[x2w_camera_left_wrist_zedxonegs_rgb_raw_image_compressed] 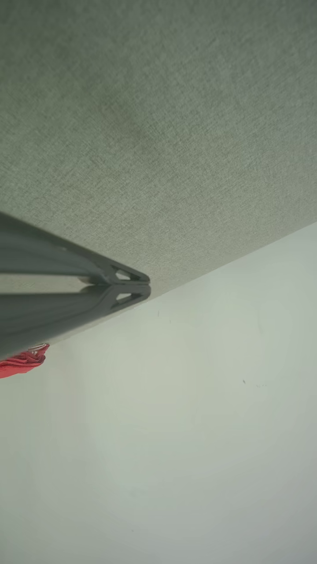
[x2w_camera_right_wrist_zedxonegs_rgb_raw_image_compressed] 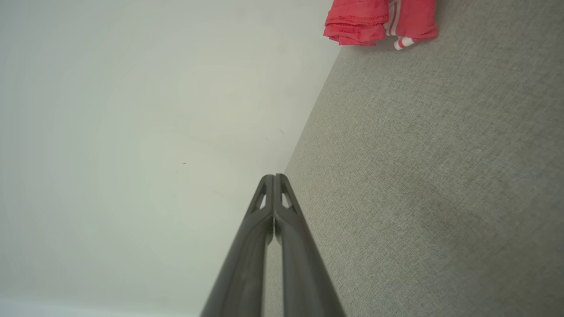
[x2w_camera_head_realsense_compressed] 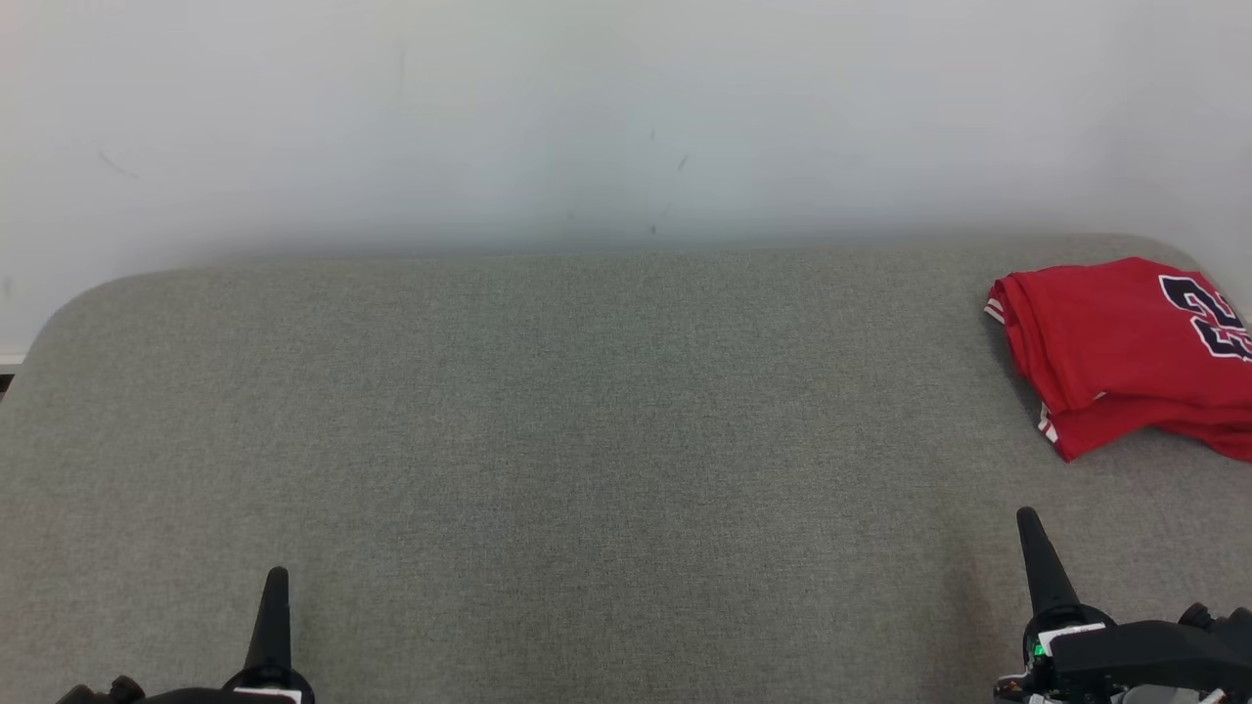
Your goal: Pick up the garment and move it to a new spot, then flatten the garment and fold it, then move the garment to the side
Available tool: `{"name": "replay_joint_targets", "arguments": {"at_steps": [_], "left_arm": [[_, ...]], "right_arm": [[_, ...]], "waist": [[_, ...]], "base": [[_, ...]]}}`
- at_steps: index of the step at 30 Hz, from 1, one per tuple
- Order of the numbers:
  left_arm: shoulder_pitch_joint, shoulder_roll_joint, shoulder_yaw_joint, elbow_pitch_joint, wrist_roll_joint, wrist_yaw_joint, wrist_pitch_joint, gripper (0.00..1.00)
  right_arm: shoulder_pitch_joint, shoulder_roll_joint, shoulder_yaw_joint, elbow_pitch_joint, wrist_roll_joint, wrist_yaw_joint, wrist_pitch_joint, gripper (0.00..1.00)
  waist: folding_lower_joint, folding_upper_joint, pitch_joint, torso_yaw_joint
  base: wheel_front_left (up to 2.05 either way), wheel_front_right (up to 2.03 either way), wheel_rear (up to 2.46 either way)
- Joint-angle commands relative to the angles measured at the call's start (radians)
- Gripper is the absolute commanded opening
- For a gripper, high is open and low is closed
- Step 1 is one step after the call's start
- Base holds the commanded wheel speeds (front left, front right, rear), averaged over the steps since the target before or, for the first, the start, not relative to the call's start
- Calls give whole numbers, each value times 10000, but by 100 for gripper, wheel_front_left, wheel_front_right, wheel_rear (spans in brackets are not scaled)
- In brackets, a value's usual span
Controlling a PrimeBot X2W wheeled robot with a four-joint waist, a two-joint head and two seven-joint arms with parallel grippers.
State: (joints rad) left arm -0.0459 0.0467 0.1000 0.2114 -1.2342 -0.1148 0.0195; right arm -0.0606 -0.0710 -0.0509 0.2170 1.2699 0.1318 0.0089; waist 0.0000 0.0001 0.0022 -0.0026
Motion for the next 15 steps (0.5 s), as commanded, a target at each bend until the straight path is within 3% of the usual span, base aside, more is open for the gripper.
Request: {"name": "replay_joint_targets", "arguments": {"at_steps": [1, 15], "left_arm": [[-232, 48, 38, -39, -229, -68, 68, 0], [-404, 52, 82, 106, -1480, -101, 376, 0]], "right_arm": [[-111, -10, -56, -19, 239, -12, 54, 0], [-264, 25, -198, 74, 1407, -15, 354, 0]], "waist": [[0, -1, 0, 1], [0, -1, 3, 9]], "base": [[0, 0, 0], [0, 0, 0]]}}
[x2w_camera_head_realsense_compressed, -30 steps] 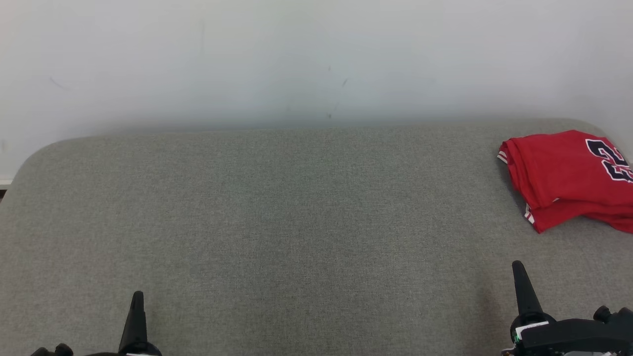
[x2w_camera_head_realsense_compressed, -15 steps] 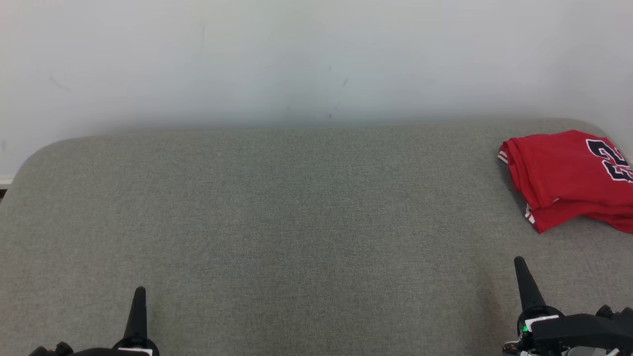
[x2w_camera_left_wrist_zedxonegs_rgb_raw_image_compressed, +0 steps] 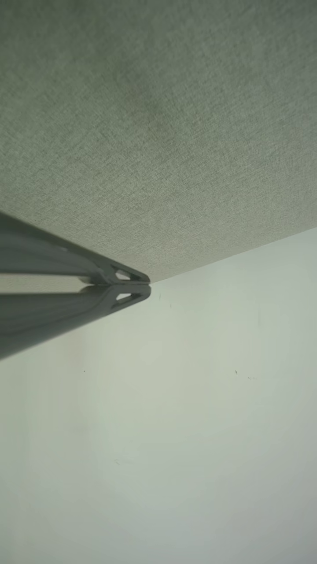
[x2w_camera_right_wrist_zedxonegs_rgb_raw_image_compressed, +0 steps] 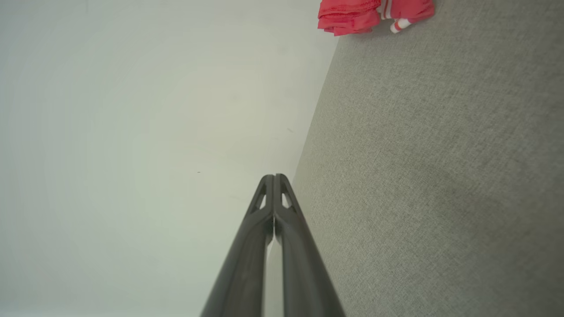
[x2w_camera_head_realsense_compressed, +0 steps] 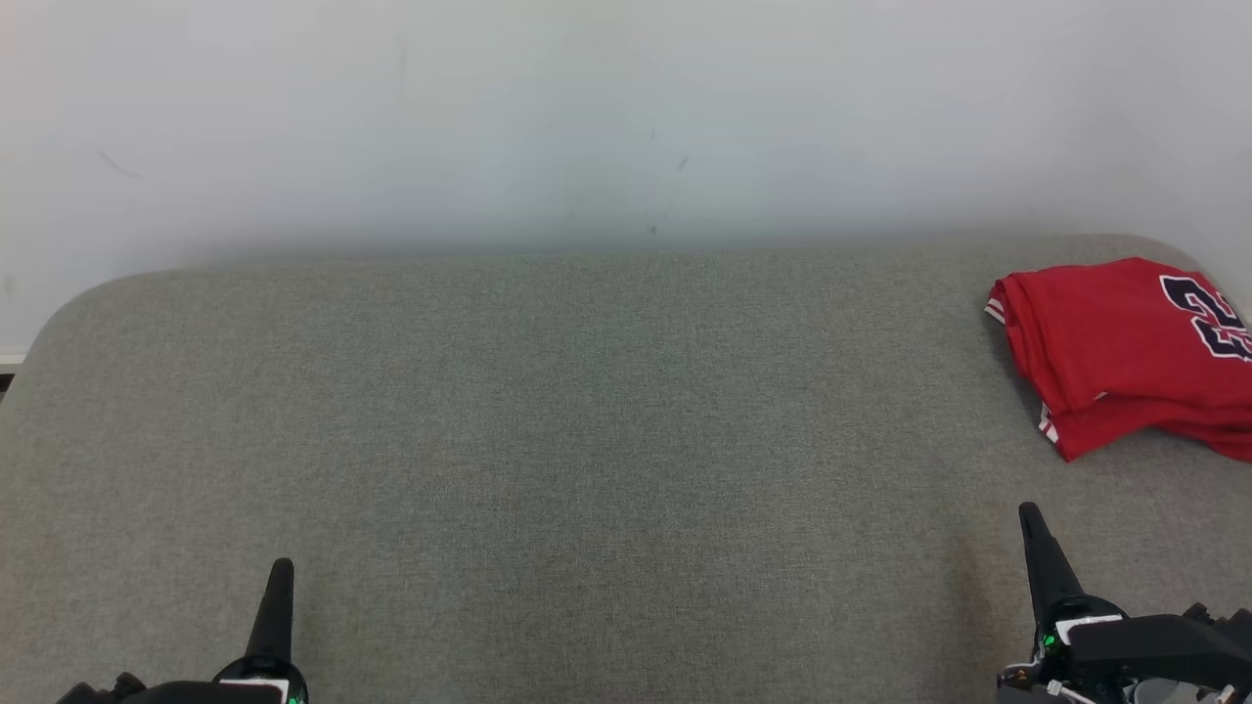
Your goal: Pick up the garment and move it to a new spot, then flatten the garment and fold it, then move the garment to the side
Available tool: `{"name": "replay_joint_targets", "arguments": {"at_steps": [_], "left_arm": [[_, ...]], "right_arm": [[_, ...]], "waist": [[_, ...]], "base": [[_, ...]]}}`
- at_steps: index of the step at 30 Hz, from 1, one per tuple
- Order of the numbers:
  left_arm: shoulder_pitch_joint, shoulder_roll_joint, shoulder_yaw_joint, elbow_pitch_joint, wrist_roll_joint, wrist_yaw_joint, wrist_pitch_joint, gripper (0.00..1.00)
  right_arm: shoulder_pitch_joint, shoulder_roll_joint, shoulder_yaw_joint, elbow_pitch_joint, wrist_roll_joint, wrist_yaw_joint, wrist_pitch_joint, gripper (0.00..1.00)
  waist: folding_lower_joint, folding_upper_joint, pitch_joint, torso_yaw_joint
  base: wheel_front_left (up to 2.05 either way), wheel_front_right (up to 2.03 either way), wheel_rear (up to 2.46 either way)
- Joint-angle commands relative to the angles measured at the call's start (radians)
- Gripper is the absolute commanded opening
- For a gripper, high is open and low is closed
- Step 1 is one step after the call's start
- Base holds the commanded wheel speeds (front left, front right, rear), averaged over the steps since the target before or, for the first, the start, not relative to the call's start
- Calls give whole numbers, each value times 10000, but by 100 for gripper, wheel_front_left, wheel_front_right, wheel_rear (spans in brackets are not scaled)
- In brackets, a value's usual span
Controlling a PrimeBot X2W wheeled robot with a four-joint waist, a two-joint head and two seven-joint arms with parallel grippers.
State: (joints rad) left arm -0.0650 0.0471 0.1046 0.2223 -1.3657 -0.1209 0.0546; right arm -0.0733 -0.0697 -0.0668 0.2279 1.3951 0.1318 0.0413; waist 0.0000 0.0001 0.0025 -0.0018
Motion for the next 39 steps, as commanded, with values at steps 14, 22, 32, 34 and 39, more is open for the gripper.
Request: {"name": "replay_joint_targets", "arguments": {"at_steps": [14, 22, 32, 34, 39], "left_arm": [[-348, 50, 76, 111, -1260, -84, 317, 0], [-448, 50, 95, 177, -1838, -113, 447, 0], [-491, 50, 116, 246, -2455, -111, 622, 0], [-503, 50, 117, 253, -2500, -116, 618, 0], [-501, 50, 117, 249, -2498, -114, 618, 0]], "right_arm": [[-268, 47, -170, 57, 1190, -17, 301, 0], [-289, 65, -244, 108, 1725, -19, 466, 0], [-369, 84, -324, 168, 2300, -21, 612, 0], [-380, 89, -329, 171, 2334, -21, 619, 0], [-380, 98, -340, 170, 2309, -21, 625, 0]], "waist": [[0, -1, 3, 8], [0, -1, 4, 13], [0, -1, 6, 18], [0, -1, 6, 18], [0, -1, 6, 18]], "base": [[0, 0, 0], [0, 0, 0], [0, 0, 0], [0, 0, 0], [0, 0, 0]]}}
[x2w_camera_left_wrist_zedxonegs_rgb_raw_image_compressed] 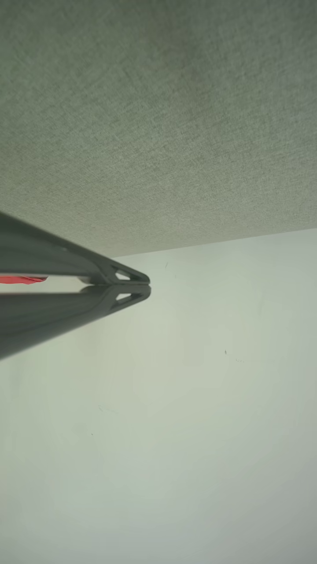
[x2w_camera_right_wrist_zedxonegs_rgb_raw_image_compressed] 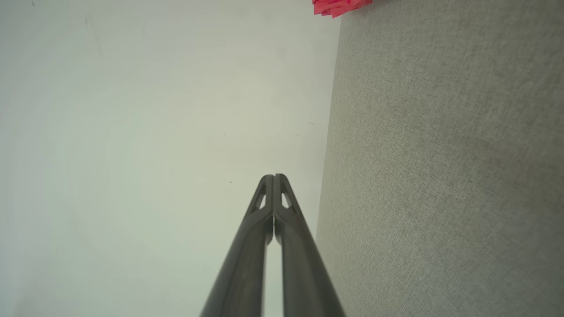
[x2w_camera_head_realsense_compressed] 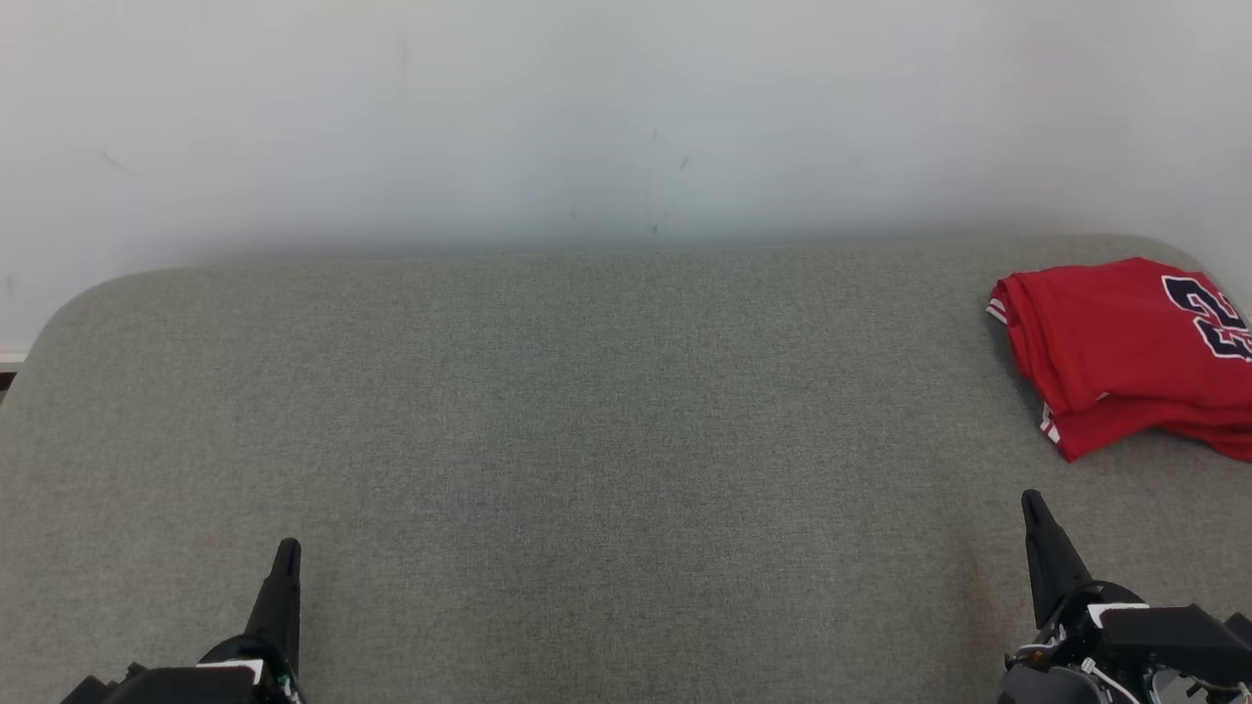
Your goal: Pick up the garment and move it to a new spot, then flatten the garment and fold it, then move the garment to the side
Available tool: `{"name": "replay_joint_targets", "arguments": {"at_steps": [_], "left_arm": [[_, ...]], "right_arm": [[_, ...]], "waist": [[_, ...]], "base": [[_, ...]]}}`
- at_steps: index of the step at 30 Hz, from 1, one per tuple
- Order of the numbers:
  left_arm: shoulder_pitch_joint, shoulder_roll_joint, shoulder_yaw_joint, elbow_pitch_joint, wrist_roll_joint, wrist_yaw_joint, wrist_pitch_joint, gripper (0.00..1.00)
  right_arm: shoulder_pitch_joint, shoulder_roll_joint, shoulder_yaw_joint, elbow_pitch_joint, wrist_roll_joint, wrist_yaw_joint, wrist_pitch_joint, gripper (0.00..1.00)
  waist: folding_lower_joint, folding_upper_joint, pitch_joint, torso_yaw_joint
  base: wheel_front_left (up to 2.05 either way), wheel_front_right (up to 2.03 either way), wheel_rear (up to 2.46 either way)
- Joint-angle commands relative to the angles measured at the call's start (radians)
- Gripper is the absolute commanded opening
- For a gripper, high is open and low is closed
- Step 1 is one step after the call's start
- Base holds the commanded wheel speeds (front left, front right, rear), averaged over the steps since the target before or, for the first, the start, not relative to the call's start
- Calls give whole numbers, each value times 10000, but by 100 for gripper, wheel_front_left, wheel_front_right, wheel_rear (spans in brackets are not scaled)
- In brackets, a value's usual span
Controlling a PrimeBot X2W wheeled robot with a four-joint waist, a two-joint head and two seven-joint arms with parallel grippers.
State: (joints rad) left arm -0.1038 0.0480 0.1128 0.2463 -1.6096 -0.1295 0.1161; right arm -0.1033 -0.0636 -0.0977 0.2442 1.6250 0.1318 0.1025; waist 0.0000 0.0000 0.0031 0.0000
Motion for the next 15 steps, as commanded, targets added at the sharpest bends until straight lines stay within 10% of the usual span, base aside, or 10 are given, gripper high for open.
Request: {"name": "replay_joint_targets", "arguments": {"at_steps": [1, 15], "left_arm": [[-113, 41, 34, 8, -59, -28, 2, 0], [-110, 41, 30, 8, -60, -28, 1, 0]], "right_arm": [[-81, 37, -33, 6, 7, -21, 16, 0], [-83, 54, -59, 7, -32, -21, 37, 0]], "waist": [[0, 0, 0, 0], [0, 0, 0, 0]], "base": [[0, 0, 0], [0, 0, 0]]}}
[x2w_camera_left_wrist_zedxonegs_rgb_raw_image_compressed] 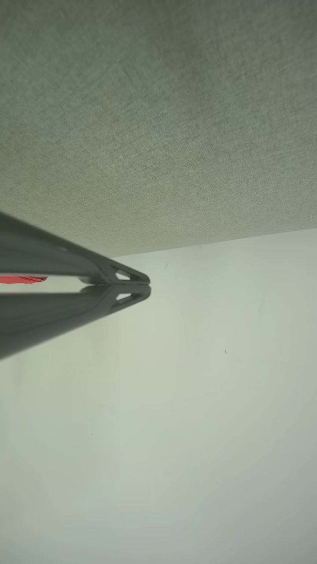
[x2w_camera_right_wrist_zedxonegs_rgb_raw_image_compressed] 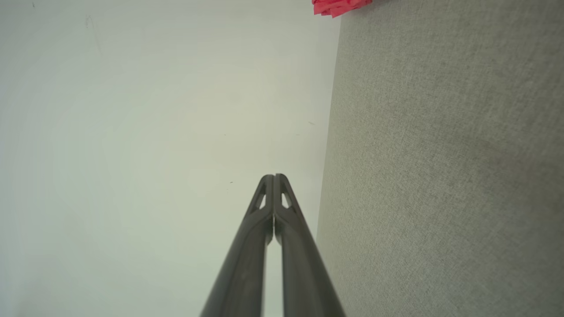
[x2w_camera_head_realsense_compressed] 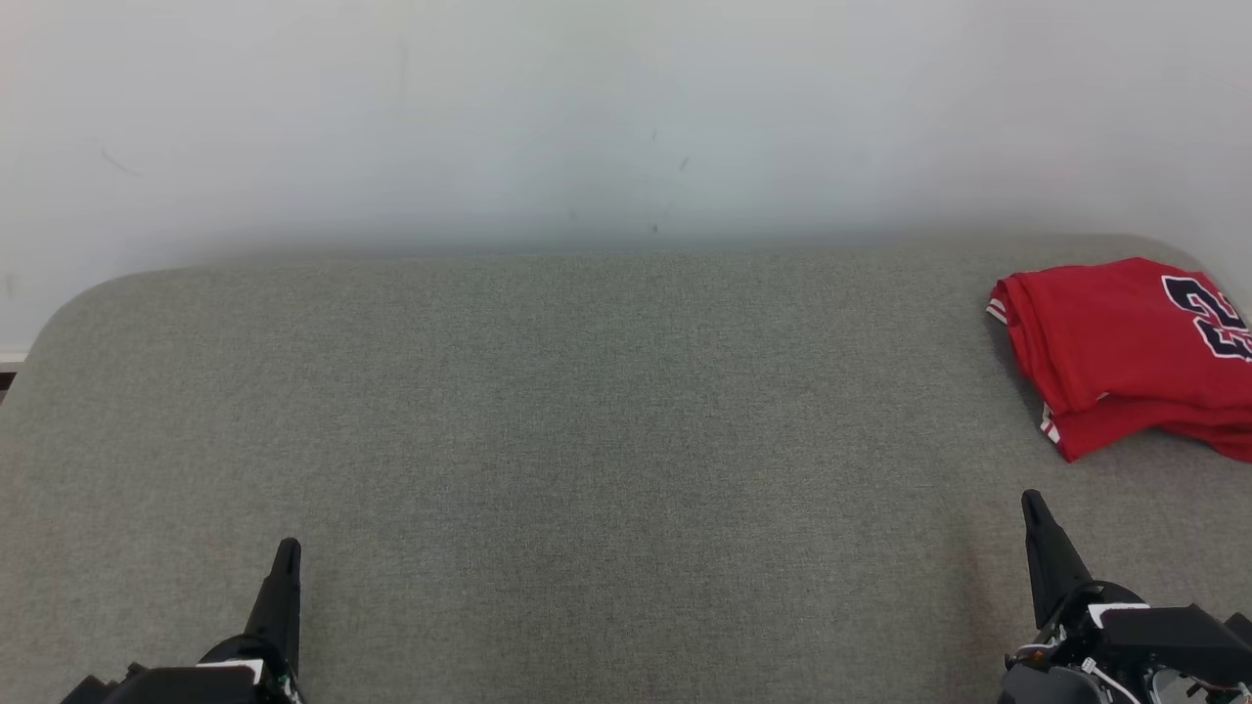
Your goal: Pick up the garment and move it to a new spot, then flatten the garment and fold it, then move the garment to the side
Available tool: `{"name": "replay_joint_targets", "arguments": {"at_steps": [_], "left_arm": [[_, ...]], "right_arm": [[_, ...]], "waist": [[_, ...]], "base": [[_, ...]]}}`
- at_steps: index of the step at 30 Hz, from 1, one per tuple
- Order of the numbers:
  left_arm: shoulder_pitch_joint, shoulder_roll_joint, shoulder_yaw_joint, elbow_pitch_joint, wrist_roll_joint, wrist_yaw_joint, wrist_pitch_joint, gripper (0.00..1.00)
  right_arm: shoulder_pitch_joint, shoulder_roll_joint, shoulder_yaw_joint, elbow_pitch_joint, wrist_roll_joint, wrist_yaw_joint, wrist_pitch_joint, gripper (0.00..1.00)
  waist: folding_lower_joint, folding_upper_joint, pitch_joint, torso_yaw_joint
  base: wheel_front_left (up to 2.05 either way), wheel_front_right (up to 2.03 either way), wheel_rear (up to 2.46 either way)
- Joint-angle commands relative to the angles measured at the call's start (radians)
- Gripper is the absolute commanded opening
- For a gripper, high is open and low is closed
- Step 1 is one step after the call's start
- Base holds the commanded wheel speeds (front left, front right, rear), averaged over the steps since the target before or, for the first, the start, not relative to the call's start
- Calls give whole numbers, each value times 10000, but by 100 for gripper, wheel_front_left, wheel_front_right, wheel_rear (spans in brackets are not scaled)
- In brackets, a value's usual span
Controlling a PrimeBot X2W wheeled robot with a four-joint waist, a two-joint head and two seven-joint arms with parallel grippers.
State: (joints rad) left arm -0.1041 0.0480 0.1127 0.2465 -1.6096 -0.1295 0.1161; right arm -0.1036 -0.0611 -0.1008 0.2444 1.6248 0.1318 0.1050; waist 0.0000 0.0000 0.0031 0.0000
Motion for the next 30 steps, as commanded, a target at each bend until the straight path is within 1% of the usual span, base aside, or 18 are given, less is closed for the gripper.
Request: {"name": "replay_joint_targets", "arguments": {"at_steps": [1, 30], "left_arm": [[-107, 41, 35, 3, -60, -28, 1, 0], [-104, 39, 32, 2, -61, -17, 0, 0]], "right_arm": [[-81, 32, -32, 9, -34, -21, 18, 0], [-87, 58, -81, 11, -66, -21, 69, 0]], "waist": [[0, 0, 0, 0], [0, 0, 0, 0]], "base": [[0, 0, 0], [0, 0, 0]]}}
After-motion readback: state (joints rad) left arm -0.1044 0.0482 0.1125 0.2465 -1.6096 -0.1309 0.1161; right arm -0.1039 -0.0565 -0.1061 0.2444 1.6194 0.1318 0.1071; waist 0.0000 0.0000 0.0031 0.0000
